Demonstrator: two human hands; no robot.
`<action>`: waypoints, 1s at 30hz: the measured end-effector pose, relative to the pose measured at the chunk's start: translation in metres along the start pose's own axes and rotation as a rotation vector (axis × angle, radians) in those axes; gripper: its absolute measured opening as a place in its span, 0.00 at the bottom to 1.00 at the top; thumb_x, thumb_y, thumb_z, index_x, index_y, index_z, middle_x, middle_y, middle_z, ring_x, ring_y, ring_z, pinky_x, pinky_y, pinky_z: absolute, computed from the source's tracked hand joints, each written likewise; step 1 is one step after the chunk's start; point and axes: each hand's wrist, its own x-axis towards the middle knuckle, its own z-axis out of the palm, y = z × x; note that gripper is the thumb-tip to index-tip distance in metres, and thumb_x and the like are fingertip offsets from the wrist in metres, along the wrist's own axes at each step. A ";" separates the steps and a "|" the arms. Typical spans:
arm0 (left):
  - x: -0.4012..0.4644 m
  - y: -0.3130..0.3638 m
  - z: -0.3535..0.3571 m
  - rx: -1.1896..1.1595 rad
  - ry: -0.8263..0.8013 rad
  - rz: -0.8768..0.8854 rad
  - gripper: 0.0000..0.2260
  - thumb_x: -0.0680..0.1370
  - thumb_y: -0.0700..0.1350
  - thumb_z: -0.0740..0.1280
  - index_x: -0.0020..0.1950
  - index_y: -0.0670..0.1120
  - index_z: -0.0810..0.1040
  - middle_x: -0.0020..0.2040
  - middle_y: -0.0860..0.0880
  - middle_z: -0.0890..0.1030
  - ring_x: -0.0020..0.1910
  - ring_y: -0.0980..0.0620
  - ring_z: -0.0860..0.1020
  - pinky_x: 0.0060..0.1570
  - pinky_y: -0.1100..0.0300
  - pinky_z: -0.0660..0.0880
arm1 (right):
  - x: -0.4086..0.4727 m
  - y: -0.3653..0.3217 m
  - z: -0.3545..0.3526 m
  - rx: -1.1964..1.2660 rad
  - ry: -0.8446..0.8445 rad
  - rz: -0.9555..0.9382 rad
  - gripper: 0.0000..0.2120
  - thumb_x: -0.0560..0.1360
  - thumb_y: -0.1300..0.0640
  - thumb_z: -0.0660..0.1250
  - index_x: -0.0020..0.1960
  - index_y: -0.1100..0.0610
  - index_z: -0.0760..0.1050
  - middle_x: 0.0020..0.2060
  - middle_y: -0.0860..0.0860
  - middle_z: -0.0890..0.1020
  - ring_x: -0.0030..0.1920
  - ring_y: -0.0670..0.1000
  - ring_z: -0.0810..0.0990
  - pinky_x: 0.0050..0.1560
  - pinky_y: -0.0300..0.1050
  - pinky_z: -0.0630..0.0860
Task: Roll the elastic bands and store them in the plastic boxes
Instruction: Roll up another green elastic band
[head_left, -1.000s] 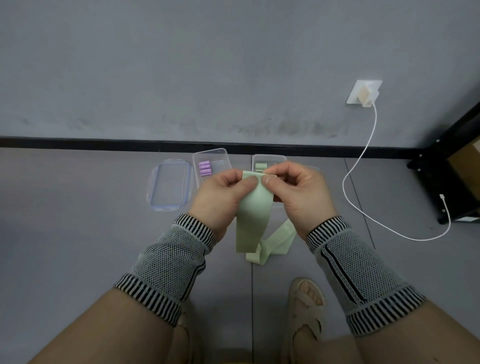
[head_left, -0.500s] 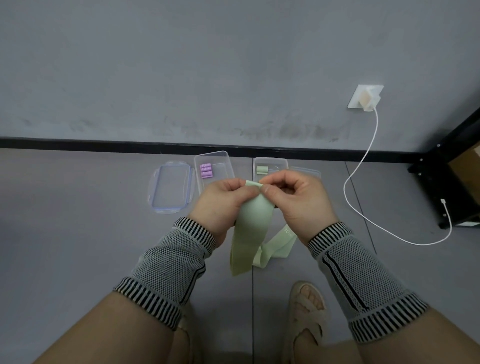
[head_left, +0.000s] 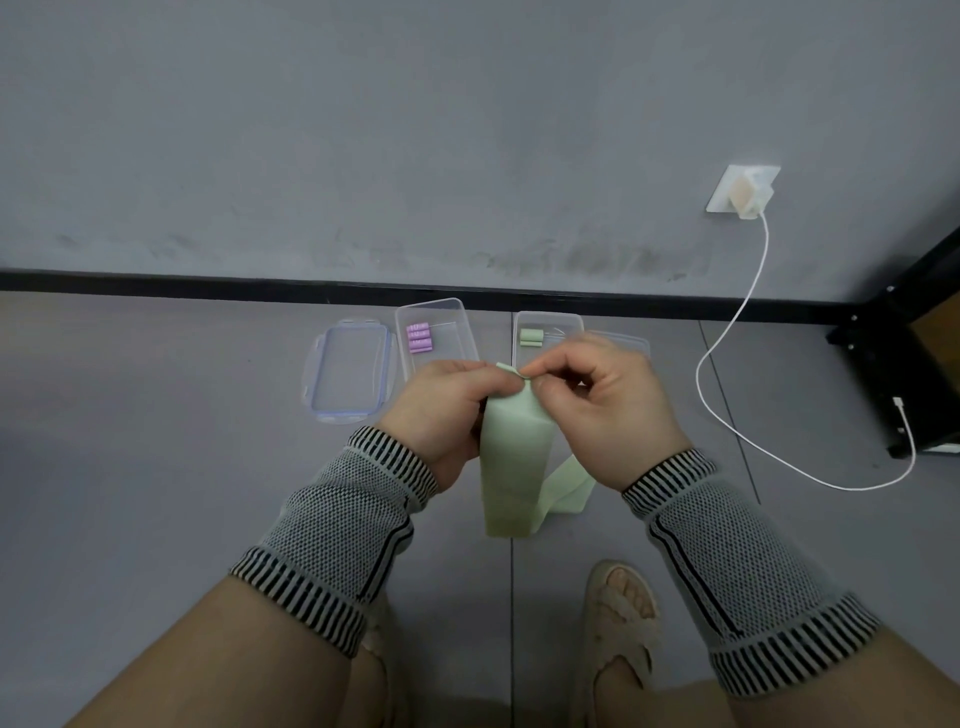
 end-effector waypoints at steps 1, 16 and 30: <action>0.000 0.000 0.000 -0.008 0.011 -0.007 0.06 0.74 0.34 0.64 0.48 0.33 0.78 0.43 0.36 0.74 0.42 0.43 0.72 0.42 0.54 0.69 | 0.000 0.000 0.001 -0.023 0.006 -0.014 0.12 0.71 0.66 0.67 0.39 0.48 0.80 0.36 0.49 0.79 0.36 0.45 0.76 0.37 0.34 0.72; -0.001 0.000 -0.001 -0.035 -0.004 -0.009 0.08 0.77 0.39 0.65 0.47 0.35 0.79 0.39 0.39 0.77 0.37 0.46 0.74 0.38 0.57 0.73 | 0.002 0.005 -0.002 -0.048 -0.002 -0.006 0.09 0.72 0.64 0.69 0.42 0.50 0.82 0.37 0.46 0.78 0.37 0.45 0.76 0.39 0.33 0.73; 0.000 -0.001 0.004 0.135 0.063 0.221 0.08 0.77 0.39 0.65 0.38 0.42 0.78 0.35 0.44 0.80 0.36 0.48 0.77 0.41 0.54 0.75 | 0.003 -0.001 -0.002 0.219 0.029 0.223 0.07 0.75 0.55 0.69 0.40 0.54 0.82 0.34 0.56 0.84 0.37 0.57 0.82 0.40 0.58 0.81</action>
